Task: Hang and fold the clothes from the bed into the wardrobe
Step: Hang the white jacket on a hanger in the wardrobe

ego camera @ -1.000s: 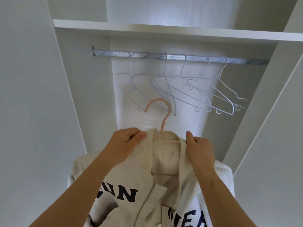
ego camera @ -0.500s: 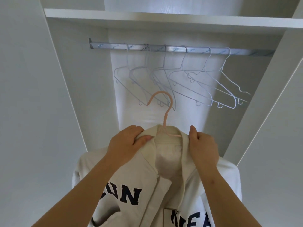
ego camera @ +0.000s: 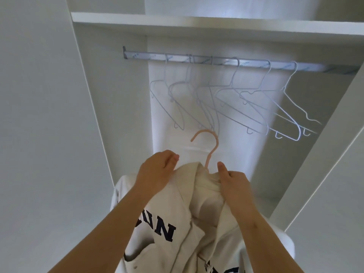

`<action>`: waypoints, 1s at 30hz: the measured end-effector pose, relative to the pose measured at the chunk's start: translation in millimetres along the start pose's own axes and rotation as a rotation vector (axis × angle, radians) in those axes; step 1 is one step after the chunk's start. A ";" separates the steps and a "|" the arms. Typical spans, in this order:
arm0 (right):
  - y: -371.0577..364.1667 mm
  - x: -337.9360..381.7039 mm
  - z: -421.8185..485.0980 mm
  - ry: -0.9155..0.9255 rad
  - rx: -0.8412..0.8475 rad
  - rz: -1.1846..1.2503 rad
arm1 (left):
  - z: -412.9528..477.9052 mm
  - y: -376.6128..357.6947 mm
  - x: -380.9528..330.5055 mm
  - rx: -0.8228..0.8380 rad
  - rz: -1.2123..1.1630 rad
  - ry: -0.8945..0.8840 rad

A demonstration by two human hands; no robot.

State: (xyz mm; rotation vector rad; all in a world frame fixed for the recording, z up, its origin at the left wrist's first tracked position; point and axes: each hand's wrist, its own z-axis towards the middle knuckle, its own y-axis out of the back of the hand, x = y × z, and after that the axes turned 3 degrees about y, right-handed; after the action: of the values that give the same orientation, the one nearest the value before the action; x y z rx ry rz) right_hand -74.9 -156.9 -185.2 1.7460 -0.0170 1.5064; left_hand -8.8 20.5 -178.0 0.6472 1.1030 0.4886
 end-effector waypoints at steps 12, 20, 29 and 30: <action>-46.9 67.0 30.5 -0.144 0.247 0.394 | 38.2 41.7 40.8 -0.181 -0.339 0.381; -113.4 152.4 88.1 -0.106 0.349 0.521 | 121.0 91.3 68.8 -0.229 -0.464 0.399; -169.0 244.8 149.5 -0.111 0.428 0.715 | 226.2 128.3 111.5 -0.281 -0.533 0.367; -175.6 254.4 157.9 -0.120 0.407 0.739 | 236.3 128.6 115.2 -0.278 -0.541 0.359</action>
State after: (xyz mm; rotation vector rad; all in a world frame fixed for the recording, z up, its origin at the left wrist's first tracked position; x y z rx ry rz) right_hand 214.5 -8.2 -64.1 2.3055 -0.4972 2.0192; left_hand 247.5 133.2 -92.8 0.0004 1.4548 0.2816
